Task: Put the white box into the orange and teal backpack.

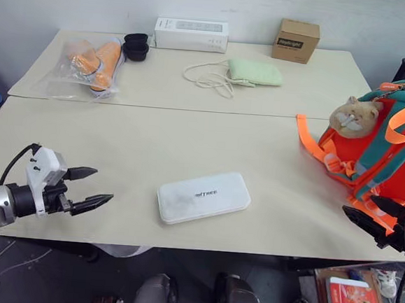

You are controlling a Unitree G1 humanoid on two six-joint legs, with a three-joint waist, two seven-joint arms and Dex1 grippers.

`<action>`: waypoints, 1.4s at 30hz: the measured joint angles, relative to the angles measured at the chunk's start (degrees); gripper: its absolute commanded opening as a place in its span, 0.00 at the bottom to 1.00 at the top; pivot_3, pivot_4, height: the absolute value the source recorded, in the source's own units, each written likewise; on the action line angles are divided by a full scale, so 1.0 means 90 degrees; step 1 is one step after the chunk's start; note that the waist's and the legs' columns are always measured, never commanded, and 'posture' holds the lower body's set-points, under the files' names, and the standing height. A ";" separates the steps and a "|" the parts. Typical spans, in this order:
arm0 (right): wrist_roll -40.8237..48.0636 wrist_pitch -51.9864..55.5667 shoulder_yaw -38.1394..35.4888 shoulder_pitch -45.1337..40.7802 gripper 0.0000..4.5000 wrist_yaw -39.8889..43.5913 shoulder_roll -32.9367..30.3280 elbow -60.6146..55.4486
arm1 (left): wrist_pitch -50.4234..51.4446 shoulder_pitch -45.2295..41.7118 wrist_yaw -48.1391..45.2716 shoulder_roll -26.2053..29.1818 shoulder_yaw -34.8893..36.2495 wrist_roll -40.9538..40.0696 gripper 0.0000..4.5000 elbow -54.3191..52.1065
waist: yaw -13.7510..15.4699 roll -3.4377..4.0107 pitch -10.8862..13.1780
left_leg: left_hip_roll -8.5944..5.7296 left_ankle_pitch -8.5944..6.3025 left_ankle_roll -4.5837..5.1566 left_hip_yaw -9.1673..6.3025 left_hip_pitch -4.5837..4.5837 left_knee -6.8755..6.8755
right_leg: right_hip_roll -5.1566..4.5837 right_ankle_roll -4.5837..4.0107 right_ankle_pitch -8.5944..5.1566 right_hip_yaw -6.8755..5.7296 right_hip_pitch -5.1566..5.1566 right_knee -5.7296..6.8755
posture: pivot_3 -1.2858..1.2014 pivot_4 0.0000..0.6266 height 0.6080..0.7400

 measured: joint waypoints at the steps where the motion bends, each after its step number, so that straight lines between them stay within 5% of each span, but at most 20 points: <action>1: 0.0002 0.0014 0.0003 -0.0012 1.00 0.0005 0.0000 0.0010 | -0.0005 0.0010 0.0008 -0.0004 0.0000 0.0001 0.99 -0.0019 | 0.0001 0.0000 0.0000 | 0.0000 0.0000 0.0000 0.0000 0.0000 0.0000 | 0.0000 0.0000 0.0000 0.0000 0.0000 0.0000 | 0.52 0.24 1.00; 22: -0.0143 0.0022 0.0357 -0.0314 1.00 0.0230 -0.0039 0.0197 | 0.0008 -0.0030 0.0325 -0.0150 -0.0121 0.0031 0.95 -0.0253 | -0.0002 0.0001 0.0000 | 0.0000 0.0003 -0.0004 0.0001 0.0002 0.0001 | 0.0003 -0.0004 -0.0002 -0.0003 -0.0001 0.0011 | 0.52 0.24 1.00; 26: -0.0054 0.0097 0.0685 -0.0532 0.79 0.0387 -0.0091 -0.0053 | 0.0018 -0.0079 0.0094 -0.0124 -0.0473 -0.0001 0.73 -0.0401 | -0.0008 0.0001 -0.0001 | 0.0000 0.0004 -0.0006 0.0002 0.0002 0.0001 | 0.0004 -0.0005 -0.0003 -0.0003 -0.0004 0.0015 | 0.52 0.24 1.00; 36: -0.0588 -0.0064 0.2906 -0.1949 0.01 0.0791 -0.0286 -0.0362 | -0.0468 -0.0908 -0.0331 -0.0106 -0.2090 0.0545 0.01 -0.0630 | -0.0004 0.0001 -0.0001 | -0.0001 0.0010 -0.0008 0.0005 0.0001 0.0006 | 0.0006 -0.0009 -0.0003 -0.0018 -0.0008 0.0023 | 0.52 0.24 1.00; 42: -0.1355 -0.0349 0.4081 -0.3046 0.01 0.0651 0.0230 0.0442 | -0.0598 -0.1350 -0.0300 -0.0235 -0.2799 0.1055 0.00 -0.0228 | -0.0011 0.0000 0.0000 | -0.0002 0.0032 0.0027 0.0018 -0.0005 0.0007 | 0.0011 -0.0009 -0.0003 -0.0041 -0.0023 0.0032 | 0.52 0.24 1.00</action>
